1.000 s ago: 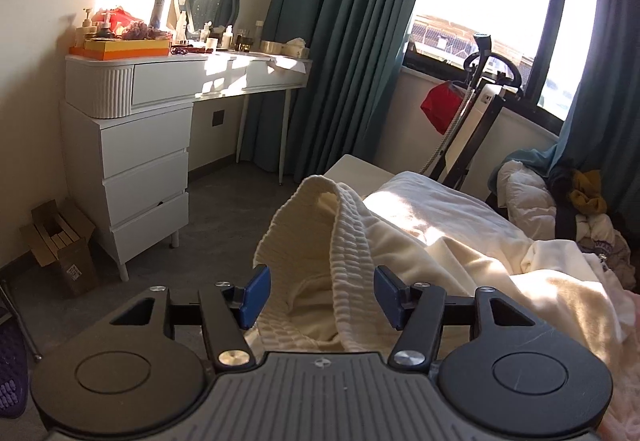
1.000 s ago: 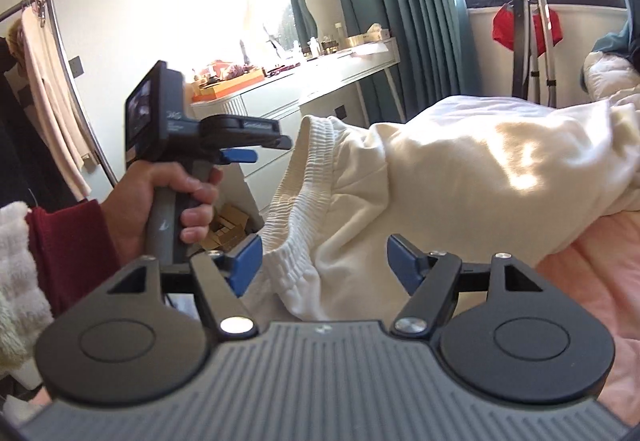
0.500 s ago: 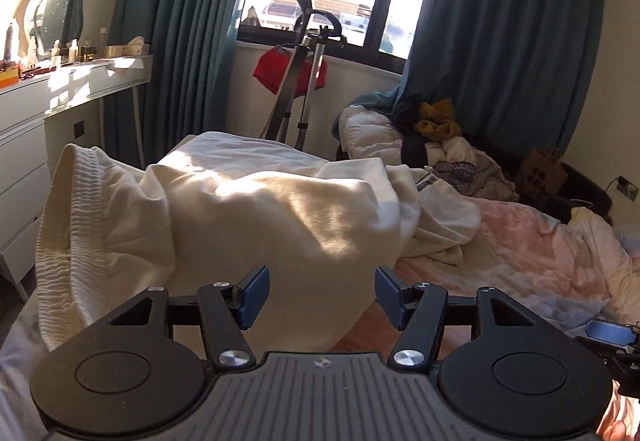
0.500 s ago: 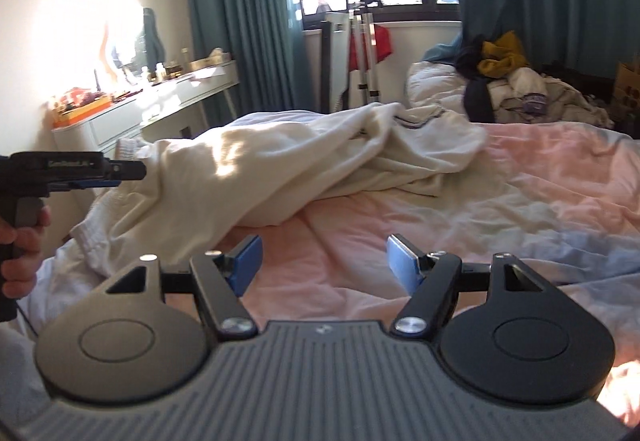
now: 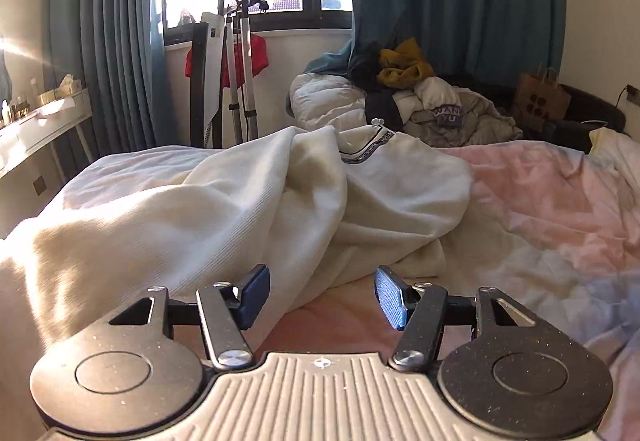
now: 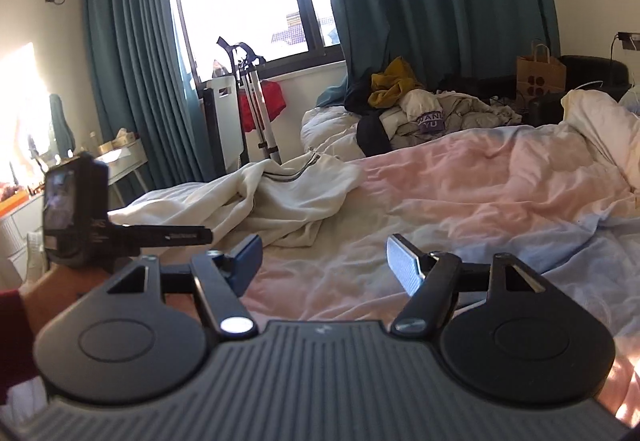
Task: Fold clothes
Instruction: 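Open both grippers and lay the sweatpants flat on the duvet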
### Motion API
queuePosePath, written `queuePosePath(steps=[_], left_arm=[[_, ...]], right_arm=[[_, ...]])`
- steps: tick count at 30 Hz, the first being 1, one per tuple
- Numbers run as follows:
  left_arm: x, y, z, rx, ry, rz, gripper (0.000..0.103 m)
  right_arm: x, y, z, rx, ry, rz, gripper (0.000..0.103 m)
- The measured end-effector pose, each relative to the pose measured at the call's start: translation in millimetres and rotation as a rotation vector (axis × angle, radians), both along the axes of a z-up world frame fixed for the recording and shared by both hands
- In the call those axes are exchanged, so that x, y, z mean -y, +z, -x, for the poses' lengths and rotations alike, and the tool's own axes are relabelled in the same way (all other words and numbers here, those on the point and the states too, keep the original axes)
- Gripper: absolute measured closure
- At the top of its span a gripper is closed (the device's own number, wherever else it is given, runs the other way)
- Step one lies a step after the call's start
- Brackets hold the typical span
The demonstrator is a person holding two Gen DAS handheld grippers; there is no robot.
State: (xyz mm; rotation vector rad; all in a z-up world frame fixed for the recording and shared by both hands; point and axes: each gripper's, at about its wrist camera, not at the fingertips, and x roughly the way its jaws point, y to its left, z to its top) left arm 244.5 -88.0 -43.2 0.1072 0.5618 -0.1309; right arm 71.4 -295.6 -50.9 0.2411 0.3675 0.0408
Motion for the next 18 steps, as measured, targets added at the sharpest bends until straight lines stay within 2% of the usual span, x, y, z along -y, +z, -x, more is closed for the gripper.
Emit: queuePosePath(steps=[7, 9, 11, 12, 13, 14, 15, 16, 18], left_arm=[[59.4, -38.0, -106.1, 0.015, 0.081, -0.091, 0.044], [69.7, -47.0, -132.7, -0.002, 0.1, -0.126, 0.051], [72.9, -51.4, -151.1, -0.029, 0.114, -0.132, 0.063], [72.2, -51.8, -156.9, -0.031, 0.12, -0.13, 0.066], [70.7, -46.0, -150.9, -0.023, 0.116, -0.122, 0.074], [69.1, -39.8, -144.0, -0.014, 0.11, -0.113, 0.086], [67.6, -33.5, -137.1, -0.005, 0.105, -0.104, 0.092], [66.0, -27.2, -130.2, 0.004, 0.099, -0.095, 0.097], [62.9, -14.7, -116.4, 0.022, 0.089, -0.077, 0.098]], right_arm=[[20.6, -22.9, -31.8, -0.031, -0.02, -0.069, 0.032], [25.2, -33.7, -44.3, -0.064, -0.017, -0.097, 0.032], [26.8, -42.1, -54.0, -0.091, -0.012, -0.125, 0.032], [27.0, -44.5, -56.9, -0.097, -0.011, -0.128, 0.032], [26.7, -46.4, -58.6, -0.1, -0.012, -0.127, 0.032], [26.4, -48.3, -60.3, -0.102, -0.013, -0.126, 0.032], [26.2, -50.2, -62.0, -0.105, -0.014, -0.125, 0.032], [26.7, -52.2, -63.5, -0.107, -0.014, -0.132, 0.032], [31.7, -56.3, -65.1, -0.108, -0.019, -0.183, 0.032]])
